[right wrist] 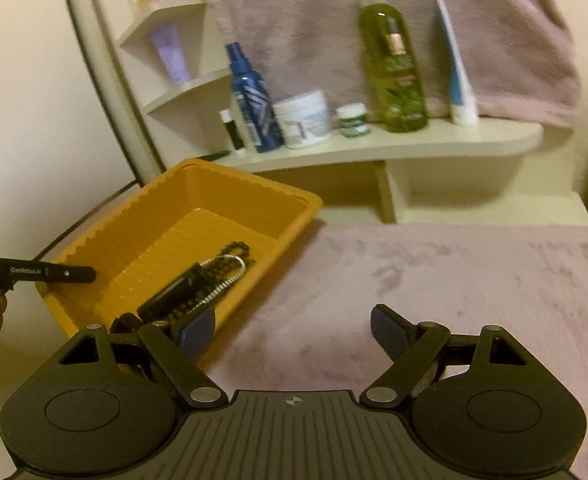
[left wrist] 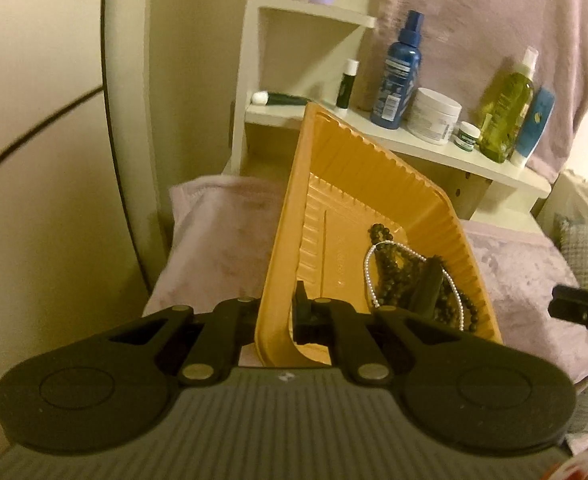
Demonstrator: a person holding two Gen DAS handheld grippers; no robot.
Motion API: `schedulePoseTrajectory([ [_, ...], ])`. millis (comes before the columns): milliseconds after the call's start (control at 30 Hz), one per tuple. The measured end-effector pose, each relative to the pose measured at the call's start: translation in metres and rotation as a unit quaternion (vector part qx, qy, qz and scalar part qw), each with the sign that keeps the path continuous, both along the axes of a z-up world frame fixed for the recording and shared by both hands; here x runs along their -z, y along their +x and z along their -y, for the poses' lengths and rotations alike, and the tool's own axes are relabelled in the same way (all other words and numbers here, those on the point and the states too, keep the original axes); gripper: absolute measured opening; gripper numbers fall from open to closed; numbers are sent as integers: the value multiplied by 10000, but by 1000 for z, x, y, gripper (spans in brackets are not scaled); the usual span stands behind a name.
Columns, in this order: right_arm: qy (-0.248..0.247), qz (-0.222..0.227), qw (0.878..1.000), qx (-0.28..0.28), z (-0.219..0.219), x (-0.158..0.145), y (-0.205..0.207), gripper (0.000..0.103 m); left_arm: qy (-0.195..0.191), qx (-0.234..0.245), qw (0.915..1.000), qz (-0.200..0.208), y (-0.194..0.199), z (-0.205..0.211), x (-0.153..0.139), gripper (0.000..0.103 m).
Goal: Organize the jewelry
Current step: 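Lower the orange tray flat onto the bed with the left gripper and release it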
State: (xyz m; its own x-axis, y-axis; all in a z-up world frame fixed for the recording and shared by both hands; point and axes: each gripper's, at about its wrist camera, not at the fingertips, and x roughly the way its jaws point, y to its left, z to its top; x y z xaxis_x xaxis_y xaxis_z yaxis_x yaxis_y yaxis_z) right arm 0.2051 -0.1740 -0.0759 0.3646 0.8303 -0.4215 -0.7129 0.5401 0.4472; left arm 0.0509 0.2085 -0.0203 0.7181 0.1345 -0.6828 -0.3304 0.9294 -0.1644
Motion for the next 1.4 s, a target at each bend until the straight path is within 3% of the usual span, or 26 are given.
schedulePoseTrajectory([
  [200, -128, -73, 9996, 236, 10, 1, -11, 85, -842, -212, 9962, 62, -4, -32, 28, 6],
  [400, -185, -190, 9984, 493, 15, 1, -20, 85, -1368, -341, 9899, 106, -9, -50, 49, 8],
  [467, -195, -227, 9979, 577, 16, 1, -22, 85, -1471, -363, 9883, 171, -10, -51, 52, 14],
  [600, -128, -300, 9968, 732, 22, -4, -27, 85, -1555, -392, 9865, 319, -18, -53, 52, 47],
  [700, -9, -449, 9946, 936, 29, -8, -28, 85, -1542, -575, 9852, 481, -30, -58, 46, 75],
  [800, 64, -622, 9903, 1241, 39, -13, -30, 85, -1519, -762, 9835, 617, -47, -63, 37, 84],
  [967, -341, -909, 9787, 1810, 51, -27, -39, 85, -879, -1070, 9881, 670, -79, -50, 6, 92],
  [1133, -789, -994, 9726, 1950, 56, -38, -64, 85, -360, -816, 9944, 563, -97, -10, -25, 102],
  [1400, -1050, -1030, 9754, 1641, 55, -55, -106, 85, -305, 8, 9991, 289, -96, 58, -46, 102],
])
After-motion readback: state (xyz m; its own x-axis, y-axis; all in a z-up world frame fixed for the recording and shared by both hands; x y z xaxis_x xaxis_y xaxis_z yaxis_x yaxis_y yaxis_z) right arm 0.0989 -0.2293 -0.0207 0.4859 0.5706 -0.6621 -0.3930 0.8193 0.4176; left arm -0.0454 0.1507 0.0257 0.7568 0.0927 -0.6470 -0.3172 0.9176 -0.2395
